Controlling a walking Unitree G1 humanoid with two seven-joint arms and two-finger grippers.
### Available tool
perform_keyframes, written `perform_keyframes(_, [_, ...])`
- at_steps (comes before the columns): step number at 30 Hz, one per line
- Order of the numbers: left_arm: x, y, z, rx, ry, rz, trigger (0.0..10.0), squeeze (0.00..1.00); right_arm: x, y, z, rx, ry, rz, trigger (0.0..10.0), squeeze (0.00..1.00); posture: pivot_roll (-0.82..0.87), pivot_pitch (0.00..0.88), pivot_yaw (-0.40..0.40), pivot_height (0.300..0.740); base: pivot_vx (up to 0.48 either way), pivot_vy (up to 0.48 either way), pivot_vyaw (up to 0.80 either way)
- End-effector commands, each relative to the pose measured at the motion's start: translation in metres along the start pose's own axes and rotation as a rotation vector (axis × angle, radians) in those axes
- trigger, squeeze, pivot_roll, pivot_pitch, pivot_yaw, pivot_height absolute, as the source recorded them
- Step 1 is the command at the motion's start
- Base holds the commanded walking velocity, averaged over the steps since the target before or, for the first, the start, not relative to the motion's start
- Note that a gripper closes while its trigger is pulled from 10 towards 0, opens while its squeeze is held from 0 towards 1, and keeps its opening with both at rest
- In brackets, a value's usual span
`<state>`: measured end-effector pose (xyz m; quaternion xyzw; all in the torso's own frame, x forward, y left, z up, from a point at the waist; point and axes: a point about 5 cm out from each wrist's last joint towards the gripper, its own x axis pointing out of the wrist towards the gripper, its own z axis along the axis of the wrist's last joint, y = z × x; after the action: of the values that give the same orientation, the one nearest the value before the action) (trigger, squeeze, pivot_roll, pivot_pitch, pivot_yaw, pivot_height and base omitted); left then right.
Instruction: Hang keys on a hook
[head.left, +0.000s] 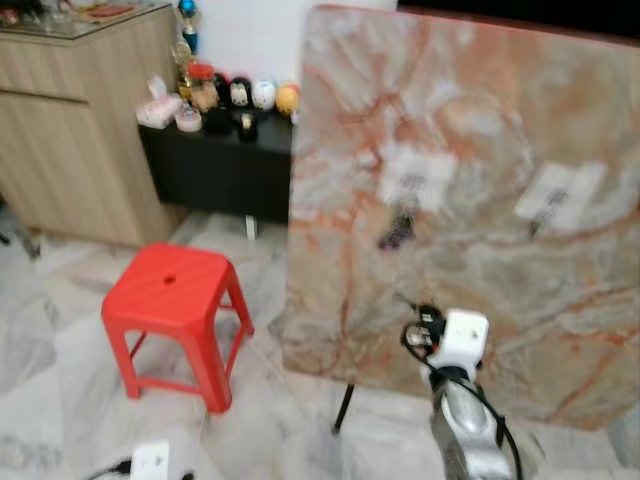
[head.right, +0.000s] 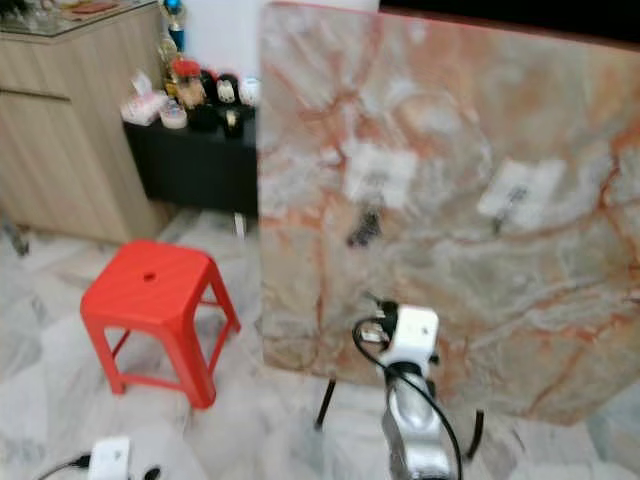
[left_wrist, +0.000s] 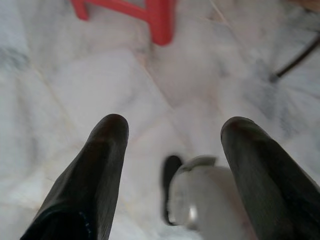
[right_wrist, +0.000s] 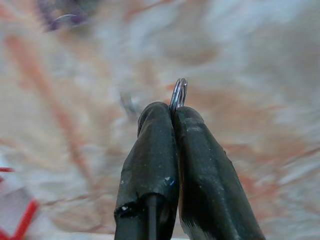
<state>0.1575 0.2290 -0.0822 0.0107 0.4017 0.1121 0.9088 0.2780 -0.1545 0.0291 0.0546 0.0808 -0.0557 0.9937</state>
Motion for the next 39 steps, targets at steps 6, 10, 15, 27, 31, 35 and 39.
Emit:
perform_keyframes(6, [-0.0004, 0.0048, -0.0018, 0.029, 0.015, -0.001, 10.0, 0.0, 0.0039, 0.0065, 0.0081, 0.005, -0.037, 0.007, 10.0, 0.0, 0.04, 0.0, -0.106, 0.74, 0.0, -0.307, 0.0])
perform_keyframes(10, [-0.0001, 0.0045, -0.0008, 0.034, 0.012, -0.004, 10.0, 0.0, 0.0042, 0.0047, 0.0089, 0.005, -0.042, -0.004, 10.0, 0.0, 0.04, 0.0, -0.101, 0.74, 0.0, -0.307, 0.0])
perform_keyframes(15, [0.0005, 0.0048, 0.0009, 0.039, 0.009, -0.006, 10.0, 0.0, 0.0072, 0.0034, 0.0114, 0.006, -0.049, -0.013, 10.0, 0.0, 0.04, 0.0, -0.098, 0.74, 0.0, -0.332, 0.0])
perform_keyframes(27, [-0.0002, 0.0041, -0.0015, 0.032, 0.015, -0.004, 10.0, 0.0, 0.0081, 0.0004, 0.0112, 0.012, -0.045, -0.033, 10.0, 0.0, 0.04, 0.0, -0.1, 0.74, 0.0, -0.304, -0.33])
perform_keyframes(31, [-0.0001, 0.0051, -0.0012, 0.026, 0.015, 0.001, 10.0, 0.0, 0.0087, 0.0008, 0.0118, 0.011, -0.046, -0.033, 10.0, 0.0, 0.04, 0.0, -0.1, 0.74, 0.0, 0.0, -0.79])
perform_keyframes(35, [0.0001, 0.0059, -0.0006, 0.026, 0.014, 0.003, 10.0, 0.0, 0.0093, 0.0012, 0.0116, 0.013, -0.046, -0.034, 10.0, 0.0, 0.04, 0.0, -0.1, 0.74, 0.0, 0.0, -0.78])
perform_keyframes(39, [0.0002, 0.0066, -0.0004, 0.028, 0.015, 0.003, 10.0, 0.0, 0.0098, 0.001, 0.0127, 0.02, -0.053, -0.042, 10.0, 0.0, 0.04, 0.0, -0.098, 0.74, 0.0, 0.0, -0.78])
